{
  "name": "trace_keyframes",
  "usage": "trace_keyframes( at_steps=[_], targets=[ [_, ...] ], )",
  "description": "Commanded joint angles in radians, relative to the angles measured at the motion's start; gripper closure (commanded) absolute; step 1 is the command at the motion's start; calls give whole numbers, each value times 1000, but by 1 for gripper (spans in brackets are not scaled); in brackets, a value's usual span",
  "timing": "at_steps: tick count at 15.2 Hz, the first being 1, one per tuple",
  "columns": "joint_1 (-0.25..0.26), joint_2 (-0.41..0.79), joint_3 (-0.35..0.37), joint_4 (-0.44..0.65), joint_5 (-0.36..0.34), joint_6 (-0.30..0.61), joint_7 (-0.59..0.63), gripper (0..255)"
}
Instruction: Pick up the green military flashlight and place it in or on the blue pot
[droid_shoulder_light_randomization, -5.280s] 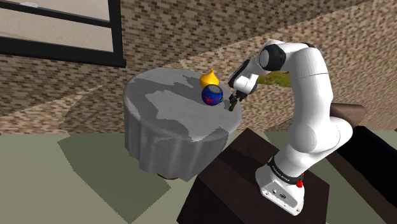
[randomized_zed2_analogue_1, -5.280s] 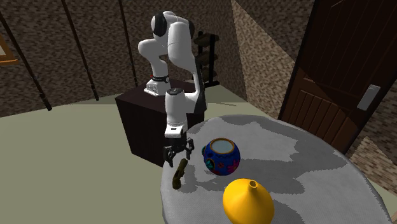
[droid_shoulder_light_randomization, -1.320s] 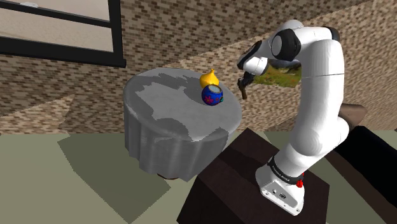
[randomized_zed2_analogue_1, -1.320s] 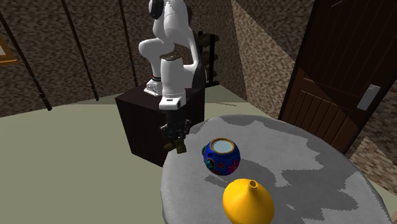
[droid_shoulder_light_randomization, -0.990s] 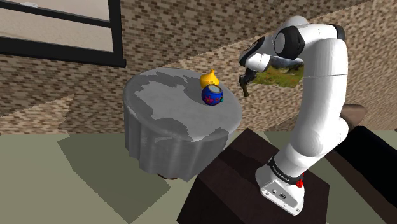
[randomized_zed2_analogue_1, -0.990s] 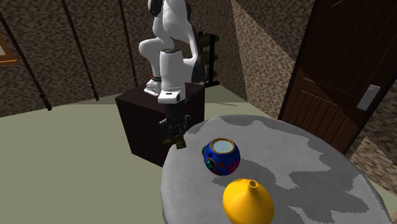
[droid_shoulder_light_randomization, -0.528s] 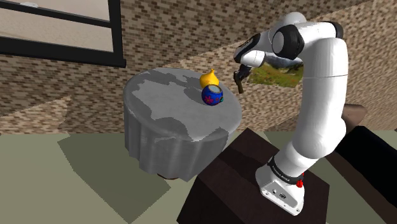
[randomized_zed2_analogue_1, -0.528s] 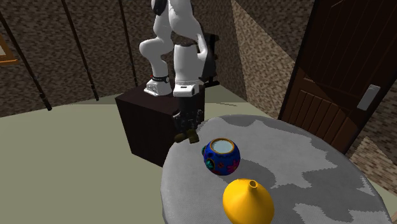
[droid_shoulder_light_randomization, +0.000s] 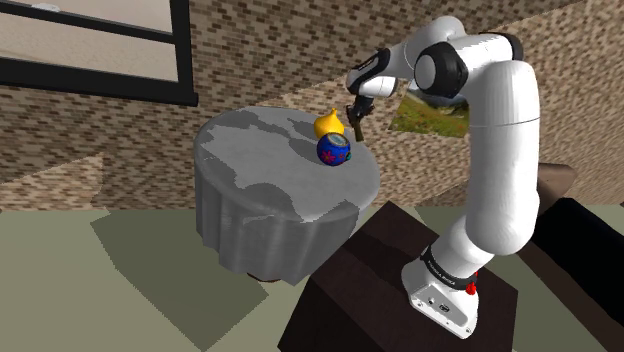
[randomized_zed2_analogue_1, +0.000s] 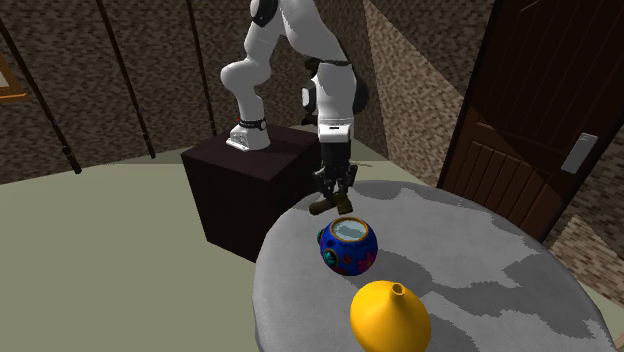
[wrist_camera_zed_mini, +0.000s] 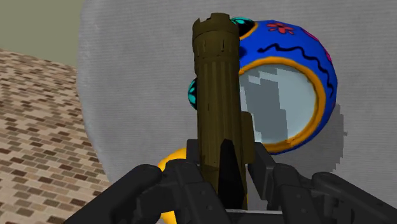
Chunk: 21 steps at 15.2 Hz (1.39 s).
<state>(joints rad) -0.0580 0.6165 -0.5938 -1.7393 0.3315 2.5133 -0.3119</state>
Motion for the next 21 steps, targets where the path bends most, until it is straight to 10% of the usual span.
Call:
trace_keyframes(
  at_steps=[1,21],
  targets=[
    [28,27,2,42,-6,-21,49,255],
    [-3,173,74,74,53,91,56,255]
  ],
)
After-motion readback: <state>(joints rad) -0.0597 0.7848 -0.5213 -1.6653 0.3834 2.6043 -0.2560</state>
